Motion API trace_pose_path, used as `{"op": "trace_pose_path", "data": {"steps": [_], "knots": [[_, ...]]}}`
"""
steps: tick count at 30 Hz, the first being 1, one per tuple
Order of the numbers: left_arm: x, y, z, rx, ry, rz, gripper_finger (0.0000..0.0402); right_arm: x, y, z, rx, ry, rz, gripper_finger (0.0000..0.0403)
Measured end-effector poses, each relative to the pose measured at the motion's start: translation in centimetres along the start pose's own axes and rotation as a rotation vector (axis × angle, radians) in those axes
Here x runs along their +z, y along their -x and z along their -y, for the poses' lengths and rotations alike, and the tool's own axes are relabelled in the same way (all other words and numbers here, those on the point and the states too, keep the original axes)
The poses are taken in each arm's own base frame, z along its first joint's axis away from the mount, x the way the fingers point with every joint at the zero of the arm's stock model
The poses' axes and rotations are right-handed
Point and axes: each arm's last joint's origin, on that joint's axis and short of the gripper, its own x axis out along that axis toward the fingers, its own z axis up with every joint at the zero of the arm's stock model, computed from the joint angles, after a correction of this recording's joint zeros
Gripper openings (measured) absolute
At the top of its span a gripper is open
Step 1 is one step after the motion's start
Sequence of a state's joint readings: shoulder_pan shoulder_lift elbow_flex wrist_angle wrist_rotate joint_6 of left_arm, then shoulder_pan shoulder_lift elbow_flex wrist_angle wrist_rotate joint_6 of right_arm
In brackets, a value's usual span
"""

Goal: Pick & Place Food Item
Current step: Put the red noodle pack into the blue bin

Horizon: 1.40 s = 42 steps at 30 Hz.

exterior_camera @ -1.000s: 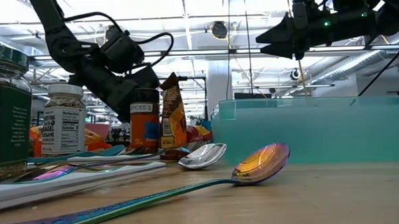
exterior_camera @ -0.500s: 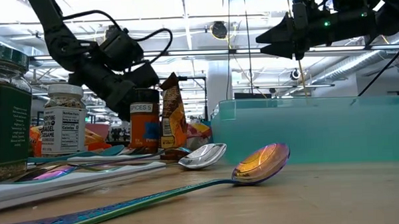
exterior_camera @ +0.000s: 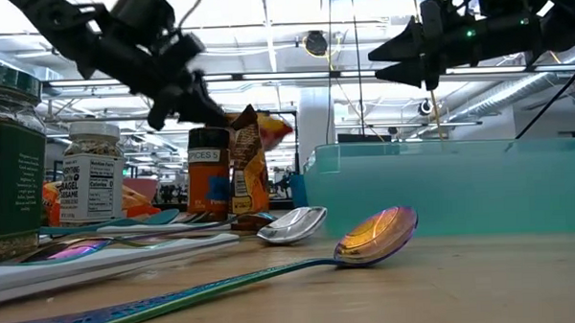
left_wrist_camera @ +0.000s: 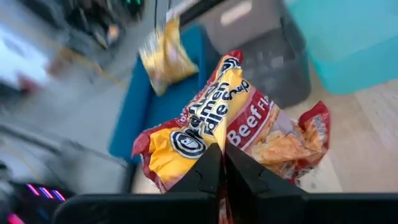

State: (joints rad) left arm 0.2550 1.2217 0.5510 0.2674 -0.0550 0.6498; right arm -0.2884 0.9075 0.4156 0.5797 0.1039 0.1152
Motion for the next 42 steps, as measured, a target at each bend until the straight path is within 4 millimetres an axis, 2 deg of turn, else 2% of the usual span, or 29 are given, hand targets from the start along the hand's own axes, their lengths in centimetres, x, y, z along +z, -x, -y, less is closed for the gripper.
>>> {"op": "trace_pose_path", "data": {"steps": [6,9,18,22,27,34,42], "knots": [[1.6,0.4,0.1,0.044,-0.130,0.113,0.0005,-0.7,-0.9,0.5,-0.021,-0.133,-0.017,0.0320],[2.2,0.1,0.3,0.033,-0.160,0.130,0.0012,-0.9,-1.7,0.4,0.046,-0.170,-0.011,0.0320],[5.2,-1.9,0.4,0.001,-0.273,0.163,0.0006,-1.0,-6.9,-0.5,0.163,-0.242,-0.118,0.0320],[5.6,-3.0,0.7,-0.029,-0.306,0.141,0.0018,-1.6,-9.0,-1.0,0.193,-0.246,-0.166,0.0320],[5.6,-3.8,0.8,-0.043,-0.316,0.124,0.0010,-2.6,-10.4,-1.4,0.254,-0.267,-0.233,0.0317],[5.6,-3.8,0.6,-0.002,-0.317,0.091,0.0018,-3.4,-10.8,-1.3,0.245,-0.300,-0.298,0.0274],[5.7,-3.8,0.6,-0.001,-0.308,0.093,0.0008,-3.5,-10.7,-1.4,0.289,-0.304,-0.311,0.0194]]}}
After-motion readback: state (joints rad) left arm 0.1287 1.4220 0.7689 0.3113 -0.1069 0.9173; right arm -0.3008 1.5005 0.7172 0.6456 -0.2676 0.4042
